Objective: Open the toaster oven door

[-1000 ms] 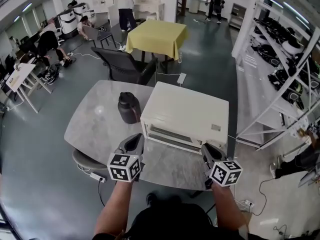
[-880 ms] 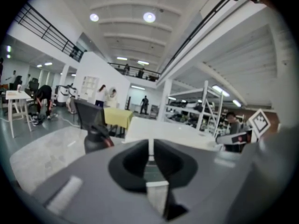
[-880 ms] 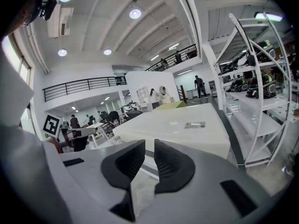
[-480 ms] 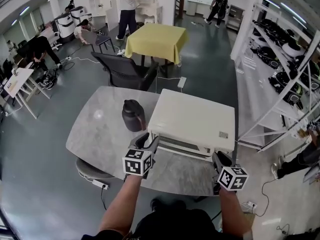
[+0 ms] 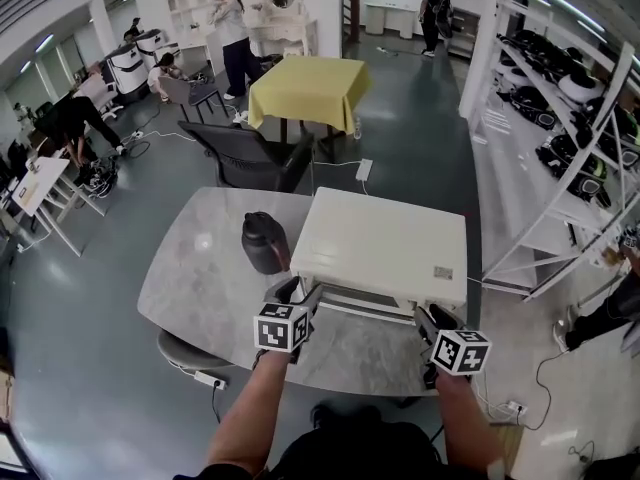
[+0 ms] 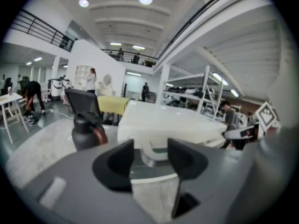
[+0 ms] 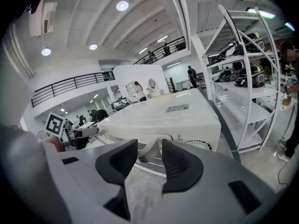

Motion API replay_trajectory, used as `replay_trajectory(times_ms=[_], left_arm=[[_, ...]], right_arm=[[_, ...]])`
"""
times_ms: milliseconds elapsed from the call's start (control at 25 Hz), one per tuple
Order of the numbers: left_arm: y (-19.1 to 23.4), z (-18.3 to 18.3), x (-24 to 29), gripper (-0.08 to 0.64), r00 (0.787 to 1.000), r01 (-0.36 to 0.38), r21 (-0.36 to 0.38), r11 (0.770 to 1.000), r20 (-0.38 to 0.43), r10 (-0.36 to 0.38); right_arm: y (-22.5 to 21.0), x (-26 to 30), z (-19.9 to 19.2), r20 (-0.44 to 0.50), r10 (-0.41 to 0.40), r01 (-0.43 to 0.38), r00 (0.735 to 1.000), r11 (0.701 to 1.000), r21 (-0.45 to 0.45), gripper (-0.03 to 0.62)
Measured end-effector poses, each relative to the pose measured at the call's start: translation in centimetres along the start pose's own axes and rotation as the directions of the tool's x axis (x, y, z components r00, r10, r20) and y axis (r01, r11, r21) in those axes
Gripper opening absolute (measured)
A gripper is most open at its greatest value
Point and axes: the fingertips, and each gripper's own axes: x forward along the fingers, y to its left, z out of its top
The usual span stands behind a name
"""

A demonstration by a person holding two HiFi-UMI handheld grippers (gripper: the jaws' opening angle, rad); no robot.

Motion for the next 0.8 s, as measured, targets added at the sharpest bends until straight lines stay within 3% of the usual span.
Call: replay_trajectory(times_ms=[440,600,800], left_arm=[[-0.3,0.1,0.9,0.229,0.999,-0.043,0.001,0.999,-0.019,0.043],[-0.7,-0.1,0.7,0.196,0.999,-0.052,0.002,0.999,0.003,0.052],[-0.8,-0.6,-0.1,0.196,0.998,-0.06,-0.006,0.998,0.023,0.06]], right_arm=[[0.2,0.8,0.4,0.005,0.041,-0.041,0.999,0.998,0.045,0.153],[0.8,0.6,0.3,0.022,0.046,-0.046,0.999,0.999,0.002,0.112],[1.2,0.2,-0.4,0.019,0.069,-0.069,0.997,0.998,-0.008,0.11]])
